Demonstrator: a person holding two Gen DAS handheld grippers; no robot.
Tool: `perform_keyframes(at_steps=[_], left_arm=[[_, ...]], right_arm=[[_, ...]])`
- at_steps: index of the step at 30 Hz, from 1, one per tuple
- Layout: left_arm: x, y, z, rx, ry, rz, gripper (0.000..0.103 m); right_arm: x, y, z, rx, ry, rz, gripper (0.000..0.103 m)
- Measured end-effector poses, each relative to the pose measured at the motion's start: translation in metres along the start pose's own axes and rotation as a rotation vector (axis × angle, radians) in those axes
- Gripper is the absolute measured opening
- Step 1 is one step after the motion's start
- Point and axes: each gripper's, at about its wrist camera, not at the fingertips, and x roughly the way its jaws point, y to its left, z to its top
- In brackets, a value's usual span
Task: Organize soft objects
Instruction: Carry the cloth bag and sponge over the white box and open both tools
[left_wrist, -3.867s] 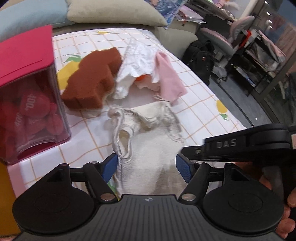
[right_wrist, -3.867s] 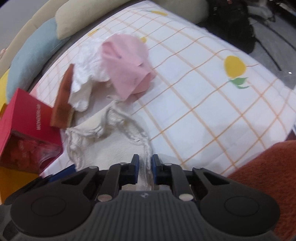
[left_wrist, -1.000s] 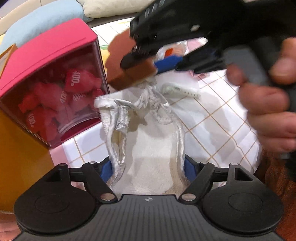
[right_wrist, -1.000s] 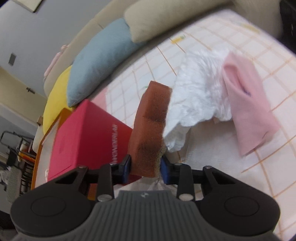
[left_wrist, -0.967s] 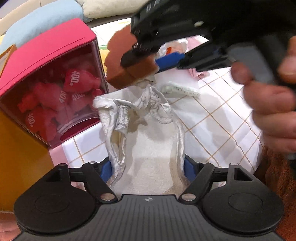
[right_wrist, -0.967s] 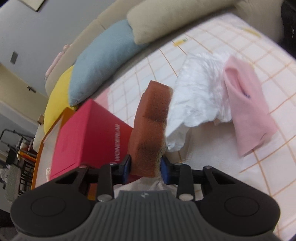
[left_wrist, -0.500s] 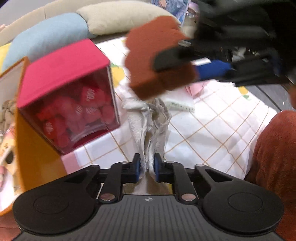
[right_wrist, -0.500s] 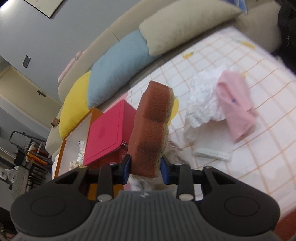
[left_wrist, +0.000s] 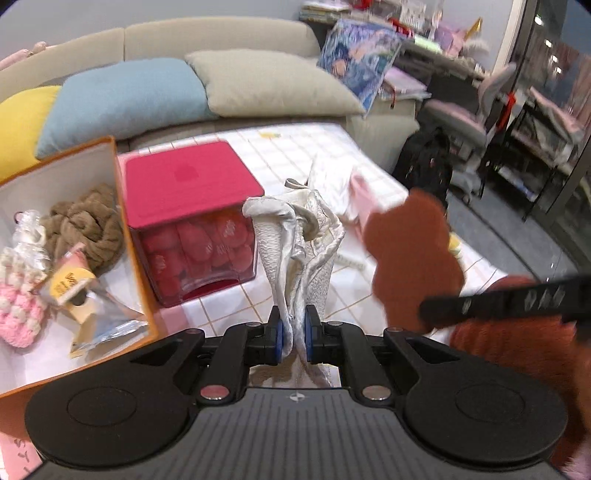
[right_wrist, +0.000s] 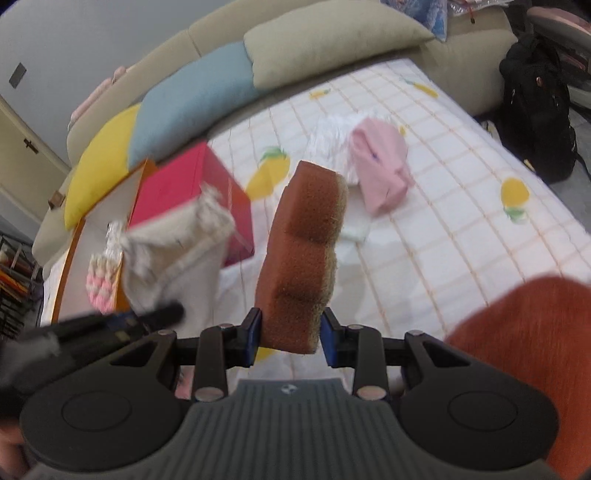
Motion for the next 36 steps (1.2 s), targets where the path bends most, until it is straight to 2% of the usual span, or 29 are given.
perform_keyframes(at_steps=[6,8,11,17,21,26,29,32,36], left_arm=[[-0.048,0.012,0.000,-0.042,-0.093,0.022,0.012],[-0.059,0.019,0.000,-0.058,-0.110,0.064,0.012],[-0.074,0.032,-0.003,-0.058,-0.129,0.171,0.012],[-0.096,0.080,-0.003,-0.198,-0.118,0.284,0.012],[-0.095,0.106,0.001,-0.230,-0.072,0.360,0.012],[-0.075,0.128,0.005,-0.225,0.005,0.432,0.013],[-0.065,0.142,0.002,-0.242,0.041,0.426,0.013],[-0.056,0.151,0.002,-0.246,0.074,0.429,0.014],[-0.040,0.169,0.005,-0.278,0.138,0.408,0.014]], right_arm=[[-0.021,0.038,-0.006,-0.115,-0.034,0.053,0.033],[-0.029,0.056,-0.003,-0.175,-0.065,0.084,0.033],[-0.036,0.085,0.003,-0.255,-0.103,0.143,0.033],[-0.023,0.145,0.013,-0.416,-0.140,0.195,0.033],[-0.003,0.183,0.020,-0.493,-0.128,0.206,0.033],[0.041,0.219,0.032,-0.572,-0.062,0.115,0.033],[0.068,0.239,0.031,-0.637,-0.012,0.015,0.033],[0.090,0.251,0.028,-0.733,-0.007,-0.086,0.033],[0.110,0.258,0.029,-0.775,0.026,-0.131,0.033]])
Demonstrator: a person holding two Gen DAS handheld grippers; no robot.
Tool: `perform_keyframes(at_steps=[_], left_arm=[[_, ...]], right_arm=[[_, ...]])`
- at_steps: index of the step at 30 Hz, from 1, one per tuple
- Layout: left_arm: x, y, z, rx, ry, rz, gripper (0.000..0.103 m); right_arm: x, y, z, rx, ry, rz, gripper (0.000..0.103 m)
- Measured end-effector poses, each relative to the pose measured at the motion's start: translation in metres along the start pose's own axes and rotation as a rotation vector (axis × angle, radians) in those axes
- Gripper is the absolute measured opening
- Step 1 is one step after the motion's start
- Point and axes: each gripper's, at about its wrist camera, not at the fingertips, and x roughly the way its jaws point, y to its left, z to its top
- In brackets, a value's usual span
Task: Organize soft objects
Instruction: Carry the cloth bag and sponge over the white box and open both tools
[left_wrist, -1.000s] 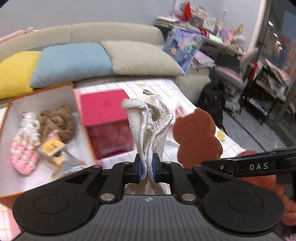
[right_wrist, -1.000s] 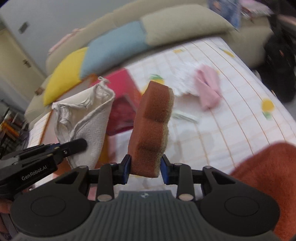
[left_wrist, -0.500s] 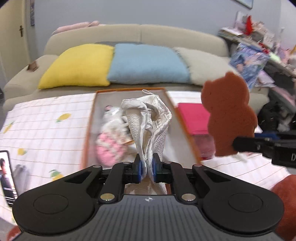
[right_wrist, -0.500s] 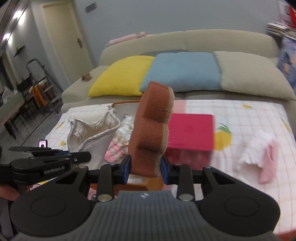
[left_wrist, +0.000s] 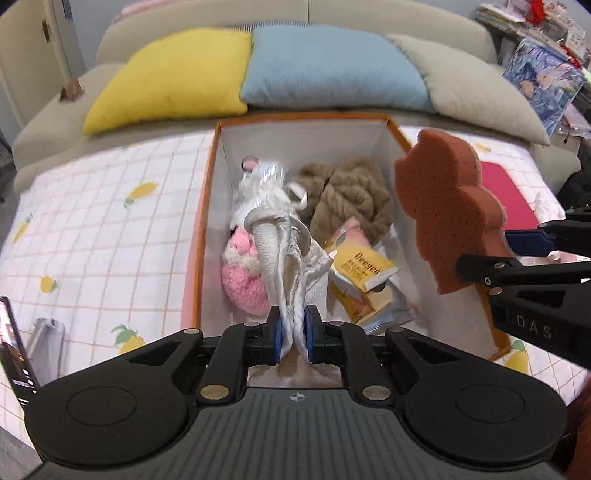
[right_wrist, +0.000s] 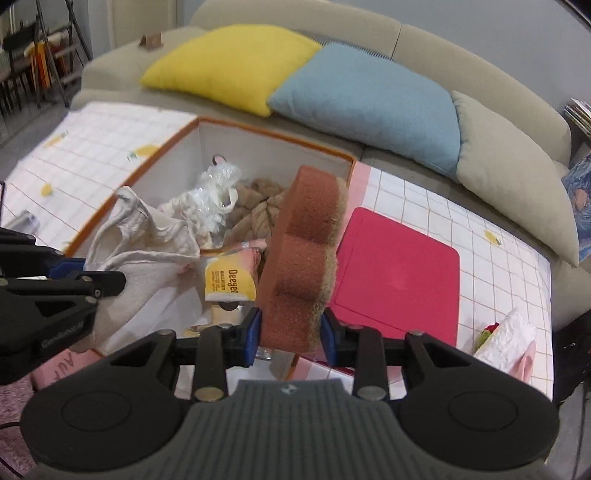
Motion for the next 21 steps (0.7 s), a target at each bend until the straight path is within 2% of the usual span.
perform_keyframes(at_steps=[7,12,17,21], left_arm=[[0.029,0.007,0.006,0.026,0.094,0.007,0.015],[0.045,0.005,0.004,0.089,0.130,0.042,0.016],[0.054,0.003,0.002,0.087,0.147,0.032,0.023],[0.053,0.003,0.000,0.087,0.132,0.005,0.039]], right_arm=[[0.017,0.021,0.010,-0.081,0.038,-0.072,0.032],[0.023,0.030,0.015,-0.123,0.054,-0.080,0.032],[0.039,0.035,0.012,-0.149,0.106,-0.088,0.032],[0.047,0.039,0.007,-0.172,0.121,-0.095,0.032]])
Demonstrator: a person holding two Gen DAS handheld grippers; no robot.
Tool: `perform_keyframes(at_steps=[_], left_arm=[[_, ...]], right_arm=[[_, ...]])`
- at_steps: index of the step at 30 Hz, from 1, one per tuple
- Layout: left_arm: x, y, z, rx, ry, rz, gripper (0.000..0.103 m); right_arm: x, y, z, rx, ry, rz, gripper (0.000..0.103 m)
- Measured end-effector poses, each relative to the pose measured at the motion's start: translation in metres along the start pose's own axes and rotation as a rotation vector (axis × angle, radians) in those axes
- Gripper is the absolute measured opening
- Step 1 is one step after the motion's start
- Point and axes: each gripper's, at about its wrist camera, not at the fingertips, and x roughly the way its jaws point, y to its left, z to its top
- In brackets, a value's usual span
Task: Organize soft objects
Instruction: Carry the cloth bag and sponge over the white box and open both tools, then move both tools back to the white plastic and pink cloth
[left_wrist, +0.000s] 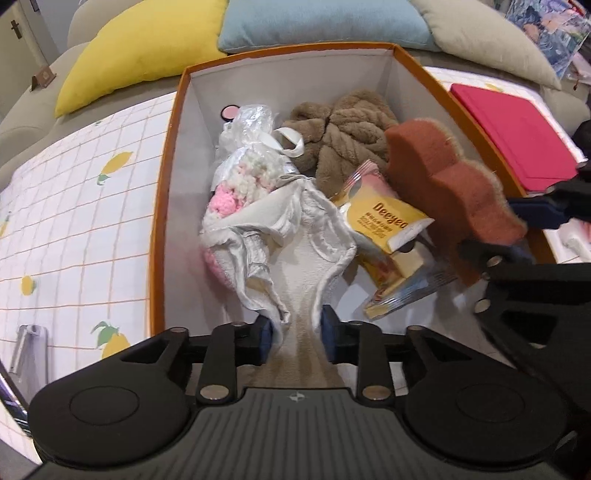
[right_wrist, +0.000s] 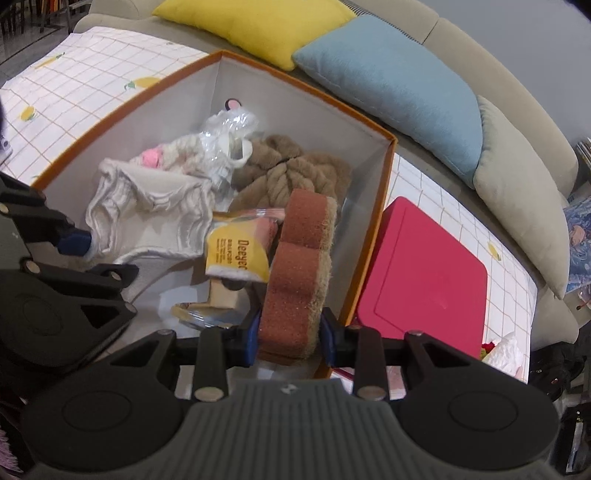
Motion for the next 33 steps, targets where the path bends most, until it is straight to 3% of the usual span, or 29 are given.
perform_keyframes(at_steps=[8,10,12,14,15,18,24,28,33], left_arm=[[-0.015,-0.002,-0.001,0.017,-0.033,-0.036,0.060],[-0.022,-0.004,-0.002,0.030,-0.060,0.004,0.077],[-0.029,-0.001,-0.002,0.017,-0.079,-0.002,0.079],[-0.034,0.004,-0.001,-0.017,-0.084,-0.033,0.079],[-0.038,0.007,-0.002,-0.037,-0.092,-0.049,0.080],[-0.050,0.011,-0.003,-0.074,-0.127,-0.076,0.082],[-0.084,0.009,-0.014,-0.128,-0.304,-0.158,0.082],[-0.103,0.000,-0.021,-0.124,-0.408,-0.190,0.082],[-0.120,-0.018,-0.030,-0.113,-0.485,-0.263,0.082]], right_arm=[[-0.009,-0.004,-0.002,0.015,-0.014,0.051,0.037],[-0.017,-0.006,-0.003,0.016,-0.031,0.065,0.037],[-0.027,-0.011,-0.005,0.027,-0.047,0.086,0.040],[-0.037,-0.016,-0.008,0.043,-0.069,0.078,0.056],[-0.042,-0.018,-0.009,0.048,-0.083,0.077,0.058],[-0.055,-0.024,-0.017,0.065,-0.110,0.107,0.059],[-0.080,-0.031,-0.043,0.096,-0.204,0.102,0.062],[-0.097,-0.042,-0.068,0.152,-0.284,0.103,0.062],[-0.118,-0.064,-0.105,0.243,-0.372,0.083,0.062]])
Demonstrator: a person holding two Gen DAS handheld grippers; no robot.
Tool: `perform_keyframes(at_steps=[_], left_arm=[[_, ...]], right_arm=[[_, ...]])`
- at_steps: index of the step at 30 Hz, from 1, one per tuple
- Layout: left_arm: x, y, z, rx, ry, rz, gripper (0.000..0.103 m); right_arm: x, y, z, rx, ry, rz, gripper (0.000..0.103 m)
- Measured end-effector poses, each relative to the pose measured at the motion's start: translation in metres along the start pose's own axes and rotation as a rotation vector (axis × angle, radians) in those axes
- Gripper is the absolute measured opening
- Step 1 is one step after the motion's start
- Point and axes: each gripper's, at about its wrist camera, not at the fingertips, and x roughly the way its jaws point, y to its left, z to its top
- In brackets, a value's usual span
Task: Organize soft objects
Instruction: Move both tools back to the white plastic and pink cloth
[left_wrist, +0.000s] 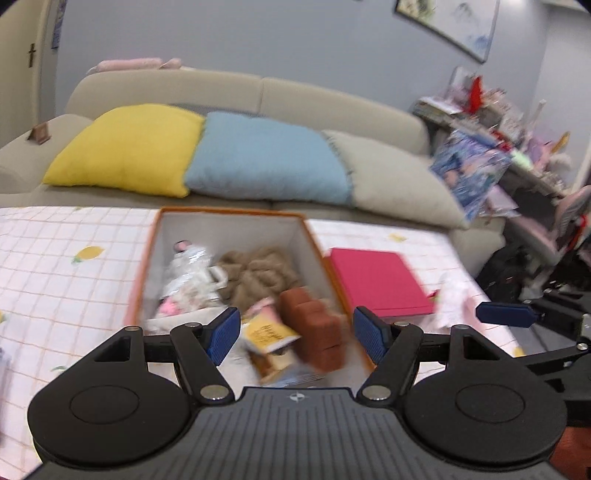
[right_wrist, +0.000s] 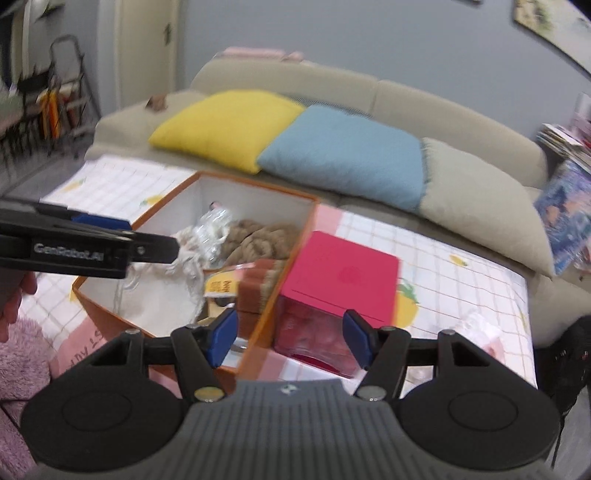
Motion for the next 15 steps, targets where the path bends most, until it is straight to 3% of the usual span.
perform_keyframes(at_steps=[8,15], left_arm=[[0.009,-0.043,-0.015,0.030,0.011,-0.132,0.080],[0.031,-0.078,-0.028,0.047,0.098,-0.241,0.080]], right_arm=[[-0.038,-0.045,-0.039,0.093,-0.091,-0.085,0.062],[-0.038,-0.069,-0.077,0.127,-0.028,-0.157,0.062]])
